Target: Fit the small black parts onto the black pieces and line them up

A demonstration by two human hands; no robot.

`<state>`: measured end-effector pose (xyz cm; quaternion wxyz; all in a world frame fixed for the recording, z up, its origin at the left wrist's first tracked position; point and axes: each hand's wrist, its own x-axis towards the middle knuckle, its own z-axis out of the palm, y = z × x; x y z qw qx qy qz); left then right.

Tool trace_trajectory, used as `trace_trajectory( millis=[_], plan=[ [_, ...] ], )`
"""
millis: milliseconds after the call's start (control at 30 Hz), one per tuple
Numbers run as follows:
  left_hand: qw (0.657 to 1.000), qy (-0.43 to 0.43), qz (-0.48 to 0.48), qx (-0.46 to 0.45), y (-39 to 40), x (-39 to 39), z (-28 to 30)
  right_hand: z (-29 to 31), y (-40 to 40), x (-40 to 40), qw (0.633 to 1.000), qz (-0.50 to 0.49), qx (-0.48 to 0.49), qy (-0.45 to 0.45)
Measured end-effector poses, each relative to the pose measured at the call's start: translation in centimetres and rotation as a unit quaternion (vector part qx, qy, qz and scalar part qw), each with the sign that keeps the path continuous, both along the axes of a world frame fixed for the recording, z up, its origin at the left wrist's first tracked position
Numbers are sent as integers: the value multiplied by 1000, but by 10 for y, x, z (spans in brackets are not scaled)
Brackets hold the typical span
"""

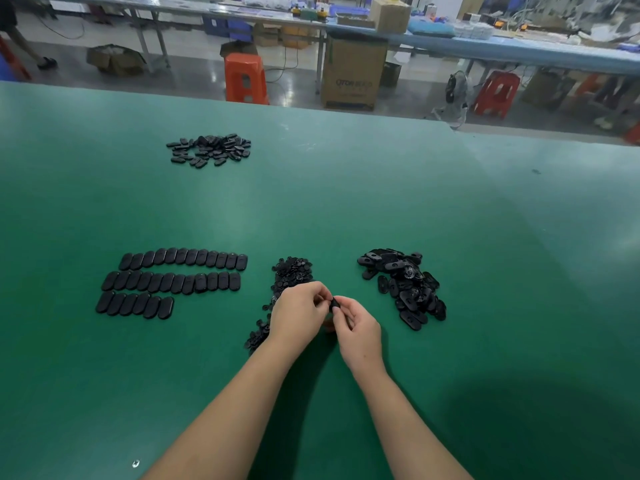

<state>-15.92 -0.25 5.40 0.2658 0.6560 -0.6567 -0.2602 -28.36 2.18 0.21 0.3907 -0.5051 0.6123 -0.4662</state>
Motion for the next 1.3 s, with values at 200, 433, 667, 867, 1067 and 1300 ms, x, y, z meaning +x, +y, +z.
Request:
trace_trajectory(
  millis=[200,433,667,867,1067,1300],
  plan=[
    [999,-37,14,24,-4,-5,5,3,2,-1,1000,0,-14,15],
    [998,10,23,50,-7,-2,4,4,2,-3,999,-12,-9,-36],
    [987,130,29,86,-3,0,-5,5,2,-4,998,-6,-8,-57],
    [982,156,45,97,-1,-4,-6,4,1,-4,998,-5,-4,-59],
    [984,144,35,100,0,-3,-4,3,2,-5,998,-1,-5,-55],
    [994,74,35,76,0,-7,-3,0,0,-4,999,-4,-1,-46]
  ],
)
